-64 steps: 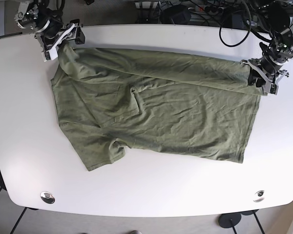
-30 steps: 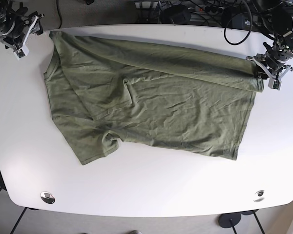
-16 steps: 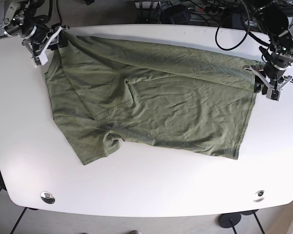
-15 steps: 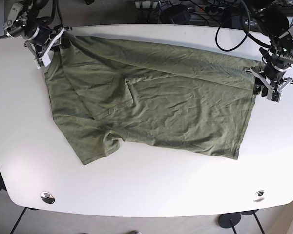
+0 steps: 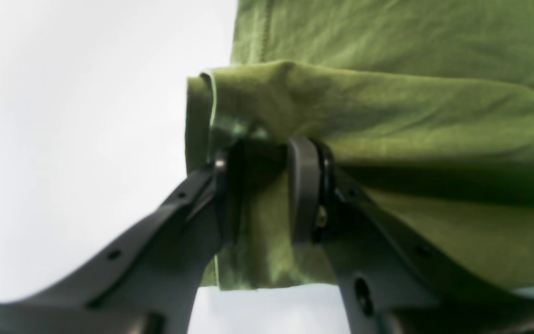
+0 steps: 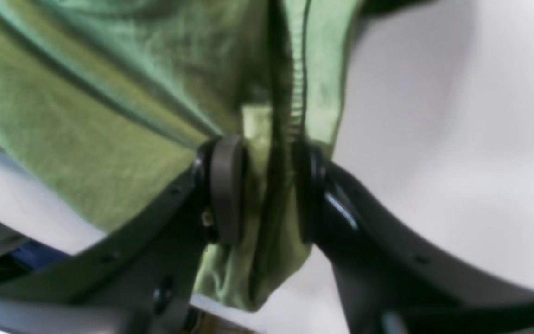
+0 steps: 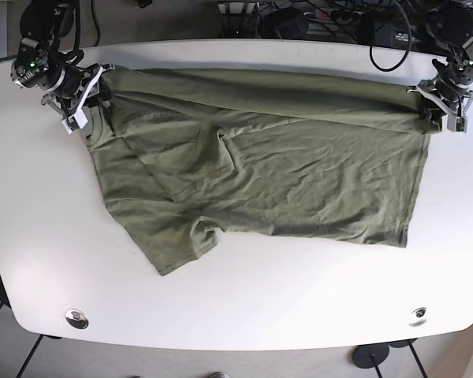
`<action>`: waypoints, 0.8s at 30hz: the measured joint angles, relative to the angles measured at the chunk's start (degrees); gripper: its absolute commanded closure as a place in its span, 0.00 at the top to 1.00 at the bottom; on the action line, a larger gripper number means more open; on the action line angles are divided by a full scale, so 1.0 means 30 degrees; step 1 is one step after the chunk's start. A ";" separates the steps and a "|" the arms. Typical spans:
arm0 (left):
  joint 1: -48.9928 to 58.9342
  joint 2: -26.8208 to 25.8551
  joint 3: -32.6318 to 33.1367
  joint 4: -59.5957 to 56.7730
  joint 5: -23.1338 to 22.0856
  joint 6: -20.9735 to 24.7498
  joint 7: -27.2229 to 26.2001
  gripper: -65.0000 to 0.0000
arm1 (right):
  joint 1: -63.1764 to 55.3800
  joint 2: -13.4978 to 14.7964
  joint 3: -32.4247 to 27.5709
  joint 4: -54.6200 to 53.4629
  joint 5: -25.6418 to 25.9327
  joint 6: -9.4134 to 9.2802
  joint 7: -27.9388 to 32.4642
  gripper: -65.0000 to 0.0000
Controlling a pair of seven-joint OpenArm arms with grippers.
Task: Fold the T-shirt properly
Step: 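Drag the held shirt edge with both grippers to straighten the shirt, then grasp the opposite hem corners of the olive shirt with both grippers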
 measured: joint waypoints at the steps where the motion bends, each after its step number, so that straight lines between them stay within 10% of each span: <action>1: 0.0313 -0.0007 -0.0277 0.0109 0.0015 0.0000 0.0007 0.22 | 0.0000 -0.0044 -0.0248 0.0160 -0.0087 -0.0029 0.0007 0.28; 14: 0.2317 0.0882 -0.2550 0.2922 0.1115 0.0087 0.1581 0.22 | -0.2652 -0.0255 -0.0707 0.4371 0.0058 -0.0066 -0.1661 0.28; 19: 0.0896 0.0831 -0.2499 0.4277 0.1078 0.0080 0.2237 0.22 | -0.2594 0.0831 0.3417 0.5632 0.2186 -0.0146 -0.2856 0.28; 24: 0.0357 0.0809 -0.2484 0.6229 0.1180 0.0087 0.3155 0.22 | 0.0007 0.0539 0.2958 0.5508 0.3920 -0.0117 -0.3220 0.29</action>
